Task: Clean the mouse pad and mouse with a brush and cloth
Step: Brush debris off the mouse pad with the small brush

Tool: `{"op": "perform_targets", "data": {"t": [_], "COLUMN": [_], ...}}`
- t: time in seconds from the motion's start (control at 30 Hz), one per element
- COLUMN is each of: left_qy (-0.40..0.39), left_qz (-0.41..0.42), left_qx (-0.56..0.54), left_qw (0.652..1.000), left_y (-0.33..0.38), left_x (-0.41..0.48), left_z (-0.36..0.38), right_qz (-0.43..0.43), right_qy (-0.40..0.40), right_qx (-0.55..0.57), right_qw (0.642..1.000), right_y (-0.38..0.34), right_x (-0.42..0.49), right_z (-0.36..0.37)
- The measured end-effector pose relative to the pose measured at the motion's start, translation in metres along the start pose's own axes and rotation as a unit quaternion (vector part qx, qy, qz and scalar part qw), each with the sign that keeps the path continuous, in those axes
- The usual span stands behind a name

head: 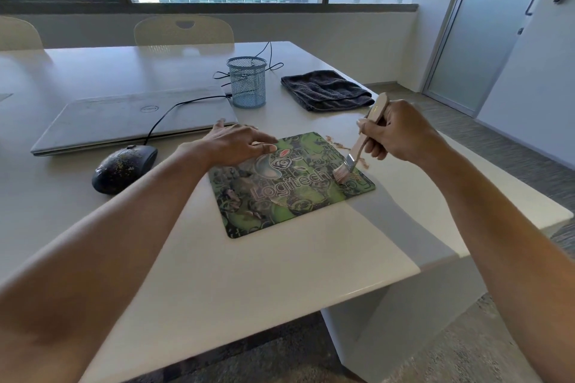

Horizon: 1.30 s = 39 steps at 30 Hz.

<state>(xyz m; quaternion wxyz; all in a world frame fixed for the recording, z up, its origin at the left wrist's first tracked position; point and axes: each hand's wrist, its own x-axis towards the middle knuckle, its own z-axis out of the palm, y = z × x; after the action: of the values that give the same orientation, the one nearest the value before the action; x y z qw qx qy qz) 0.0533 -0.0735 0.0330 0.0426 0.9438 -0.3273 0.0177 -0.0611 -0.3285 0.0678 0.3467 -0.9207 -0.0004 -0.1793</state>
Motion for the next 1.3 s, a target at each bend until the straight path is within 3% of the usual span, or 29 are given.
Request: {"op": "perform_targets", "data": {"t": [0.1, 0.27, 0.4, 0.63, 0.8, 1.03, 1.13, 1.3], "left_qy": [-0.013, -0.102, -0.145, -0.135, -0.142, -0.146, -0.142, -0.142], "left_qz": [0.024, 0.044, 0.054, 0.079, 0.076, 0.081, 0.082, 0.081], "left_qx": [-0.005, -0.066, -0.119, -0.05, -0.041, -0.035, -0.025, -0.033], "left_qw": [1.0, 0.992, 0.981, 0.986, 0.986, 0.985, 0.986, 0.986], "left_y": [0.009, 0.015, 0.012, 0.014, 0.015, 0.013, 0.013, 0.015], "left_x": [0.013, 0.029, 0.031, 0.031, 0.031, 0.03, 0.03, 0.028], "left_z": [0.0, 0.0, 0.004, 0.005, 0.005, 0.009, 0.009, 0.008], "right_qz": [-0.006, -0.002, -0.001, -0.002, 0.016, 0.064, 0.045, 0.014], "right_qy": [-0.003, 0.002, 0.013, -0.036, -0.044, 0.008, 0.037, 0.022], "right_qx": [-0.012, -0.002, 0.051, 0.195, 0.15, 0.063, 0.033, 0.111], "right_qw": [1.0, 1.0, 0.999, 0.98, 0.988, 0.996, 0.998, 0.993], "right_y": [-0.001, -0.002, -0.009, -0.039, -0.029, 0.011, 0.015, 0.002], "right_x": [0.0, -0.002, -0.004, -0.017, -0.018, -0.009, -0.005, -0.003], "right_z": [0.001, 0.0, 0.002, 0.03, 0.033, -0.008, -0.018, -0.003]}}
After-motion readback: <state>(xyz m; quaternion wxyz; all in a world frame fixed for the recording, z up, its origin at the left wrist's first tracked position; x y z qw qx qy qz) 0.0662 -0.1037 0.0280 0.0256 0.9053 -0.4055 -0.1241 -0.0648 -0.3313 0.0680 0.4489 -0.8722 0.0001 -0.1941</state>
